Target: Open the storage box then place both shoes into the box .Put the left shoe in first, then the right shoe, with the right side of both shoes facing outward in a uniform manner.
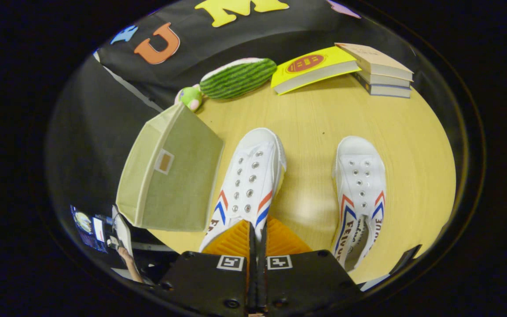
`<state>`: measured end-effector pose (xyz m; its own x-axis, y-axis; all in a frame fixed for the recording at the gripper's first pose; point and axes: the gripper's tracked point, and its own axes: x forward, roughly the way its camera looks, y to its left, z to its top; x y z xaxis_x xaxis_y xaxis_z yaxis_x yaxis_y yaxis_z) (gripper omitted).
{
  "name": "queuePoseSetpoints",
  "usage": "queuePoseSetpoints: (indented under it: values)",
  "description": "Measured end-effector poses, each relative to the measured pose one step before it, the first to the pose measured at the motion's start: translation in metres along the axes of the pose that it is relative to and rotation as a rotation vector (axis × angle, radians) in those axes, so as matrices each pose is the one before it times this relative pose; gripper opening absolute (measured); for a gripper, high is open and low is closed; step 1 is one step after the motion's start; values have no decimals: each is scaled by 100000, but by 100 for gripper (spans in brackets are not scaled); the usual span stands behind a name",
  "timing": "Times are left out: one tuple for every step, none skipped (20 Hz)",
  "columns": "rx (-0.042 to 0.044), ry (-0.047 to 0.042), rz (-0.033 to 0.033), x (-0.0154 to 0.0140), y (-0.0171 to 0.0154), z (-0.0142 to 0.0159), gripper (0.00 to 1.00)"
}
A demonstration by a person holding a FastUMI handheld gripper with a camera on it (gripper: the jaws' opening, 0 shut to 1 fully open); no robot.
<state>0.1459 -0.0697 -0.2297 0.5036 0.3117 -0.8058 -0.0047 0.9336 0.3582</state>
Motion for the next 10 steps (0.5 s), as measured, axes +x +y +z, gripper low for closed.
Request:
queuePoseSetpoints:
  values:
    - [-241, -2306, 127, -752, 880, 1290, 6]
    - [-331, -2054, 56, -1133, 822, 714, 6]
    - [-1121, -1960, 483, -956, 926, 814, 6]
    - [-755, -1721, 1046, -1175, 1217, 621, 6]
    - [-280, -1105, 1044, -595, 1087, 522, 6]
    - [202, -1626, 1245, -574, 1026, 236, 6]
    - [-227, -1207, 921, -410, 1224, 614, 6]
    - [144, -1561, 1049, -214, 1448, 515, 6]
    - [-1264, -814, 2457, -42, 1675, 438, 6]
    - [-31, -397, 2255, 223, 1527, 190, 6]
